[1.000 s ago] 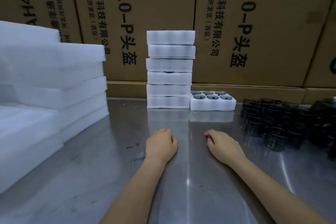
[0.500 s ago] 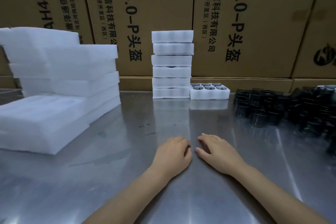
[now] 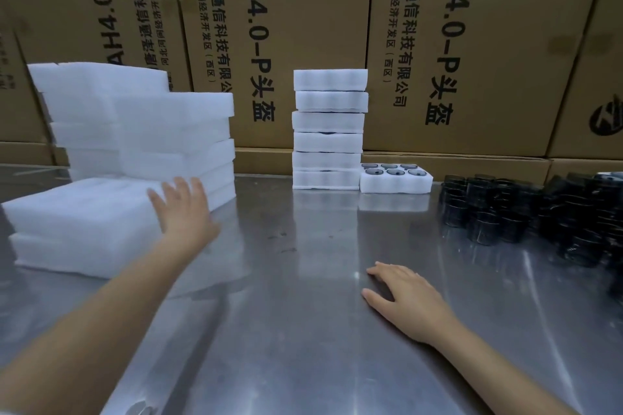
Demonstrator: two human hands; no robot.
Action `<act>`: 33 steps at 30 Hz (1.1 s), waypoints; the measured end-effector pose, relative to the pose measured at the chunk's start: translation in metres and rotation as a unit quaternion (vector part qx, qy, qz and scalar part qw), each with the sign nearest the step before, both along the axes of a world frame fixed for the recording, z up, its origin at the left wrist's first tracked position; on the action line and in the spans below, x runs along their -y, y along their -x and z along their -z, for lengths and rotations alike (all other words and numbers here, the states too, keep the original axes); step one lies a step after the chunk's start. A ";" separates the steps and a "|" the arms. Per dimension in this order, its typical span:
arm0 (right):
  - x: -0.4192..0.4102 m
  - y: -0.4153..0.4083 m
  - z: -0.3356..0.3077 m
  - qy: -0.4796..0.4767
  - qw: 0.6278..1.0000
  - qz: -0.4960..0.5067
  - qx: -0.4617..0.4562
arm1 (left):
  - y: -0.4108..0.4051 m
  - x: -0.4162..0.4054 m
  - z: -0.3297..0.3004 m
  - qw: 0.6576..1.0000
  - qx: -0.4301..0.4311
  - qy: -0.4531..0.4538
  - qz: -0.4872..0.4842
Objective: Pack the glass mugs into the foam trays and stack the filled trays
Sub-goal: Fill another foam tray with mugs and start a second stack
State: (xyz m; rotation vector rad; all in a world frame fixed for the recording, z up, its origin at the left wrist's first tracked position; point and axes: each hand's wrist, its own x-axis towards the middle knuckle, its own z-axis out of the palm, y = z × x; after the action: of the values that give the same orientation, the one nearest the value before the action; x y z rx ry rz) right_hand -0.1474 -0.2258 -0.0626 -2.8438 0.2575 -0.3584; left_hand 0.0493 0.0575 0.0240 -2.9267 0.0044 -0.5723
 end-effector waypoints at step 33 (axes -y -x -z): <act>0.027 0.006 -0.020 -0.541 0.819 0.064 0.183 | 0.206 0.166 0.011 0.868 -0.175 0.120 0.449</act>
State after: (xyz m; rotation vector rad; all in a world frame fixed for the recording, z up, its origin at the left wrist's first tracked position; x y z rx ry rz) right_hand -0.1531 -0.2526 -0.0424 -1.5994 0.4044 -0.5472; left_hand -0.1569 -0.1081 0.0128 -3.0681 1.4857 -0.1077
